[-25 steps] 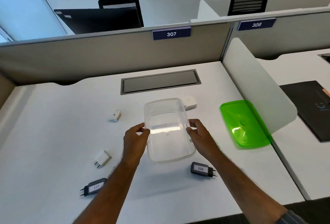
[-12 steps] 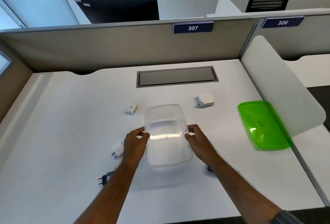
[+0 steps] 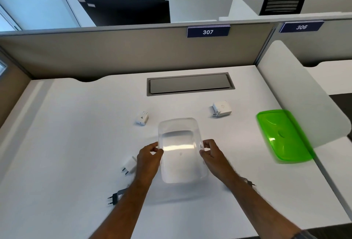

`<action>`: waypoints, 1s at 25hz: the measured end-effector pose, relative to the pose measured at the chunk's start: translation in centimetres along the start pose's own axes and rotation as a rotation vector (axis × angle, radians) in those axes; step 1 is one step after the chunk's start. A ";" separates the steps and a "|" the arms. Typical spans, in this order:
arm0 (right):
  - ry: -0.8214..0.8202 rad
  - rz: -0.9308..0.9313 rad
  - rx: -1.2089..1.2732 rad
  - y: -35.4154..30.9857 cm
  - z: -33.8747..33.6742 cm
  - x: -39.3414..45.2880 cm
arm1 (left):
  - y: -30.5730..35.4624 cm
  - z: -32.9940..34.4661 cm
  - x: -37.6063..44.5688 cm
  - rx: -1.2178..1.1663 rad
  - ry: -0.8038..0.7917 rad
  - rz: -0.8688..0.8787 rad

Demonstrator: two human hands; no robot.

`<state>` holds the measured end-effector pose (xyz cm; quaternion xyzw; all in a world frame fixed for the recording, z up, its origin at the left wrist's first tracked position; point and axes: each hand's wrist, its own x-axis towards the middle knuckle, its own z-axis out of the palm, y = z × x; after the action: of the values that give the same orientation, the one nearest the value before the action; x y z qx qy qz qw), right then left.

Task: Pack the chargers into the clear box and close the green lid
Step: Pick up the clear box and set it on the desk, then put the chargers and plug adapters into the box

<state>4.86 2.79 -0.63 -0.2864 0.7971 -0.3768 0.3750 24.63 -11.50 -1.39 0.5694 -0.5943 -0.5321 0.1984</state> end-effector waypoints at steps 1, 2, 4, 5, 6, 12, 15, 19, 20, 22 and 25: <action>0.000 0.003 -0.002 0.1 0.1 0.1 | 0.1 -0.1 0.0 0.002 0.001 -0.004; 0.000 0.000 -0.002 0.0 0.3 0.2 | 0.0 -0.2 0.1 0.003 0.004 -0.004; 0.013 -0.009 -0.011 -0.1 0.4 0.4 | -0.3 -0.1 0.6 0.001 0.007 0.003; 0.018 -0.011 -0.013 -0.2 0.4 0.5 | -0.4 0.0 0.9 0.013 0.001 0.009; 0.021 -0.012 -0.014 -0.2 0.3 0.7 | -0.5 0.1 1.0 0.026 -0.004 0.014; 0.085 -0.011 0.056 0.1 -0.7 2.6 | -0.8 -0.3 2.4 0.124 0.074 0.044; 0.127 -0.043 0.043 0.0 -2.0 5.0 | -1.0 -0.9 4.2 0.343 0.126 0.154; 0.132 -0.067 -0.070 -0.1 -4.3 9.2 | -0.8 -0.6 6.5 0.558 0.116 0.203; 0.131 -0.073 -0.094 -0.1 -4.9 10.3 | -0.8 -0.3 7.1 0.601 0.106 0.227; 0.148 -0.102 -0.163 -0.1 -5.8 12.2 | -1.3 0.1 8.0 0.729 0.062 0.266; 0.207 -0.189 -0.374 0.3 -7.2 14.6 | -2.0 0.7 9.1 0.938 -0.033 0.304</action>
<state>-9.15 -5.09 -3.30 -0.3842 0.8570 -0.2832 0.1945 22.53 -18.83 -6.73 0.4958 -0.8493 -0.1810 -0.0132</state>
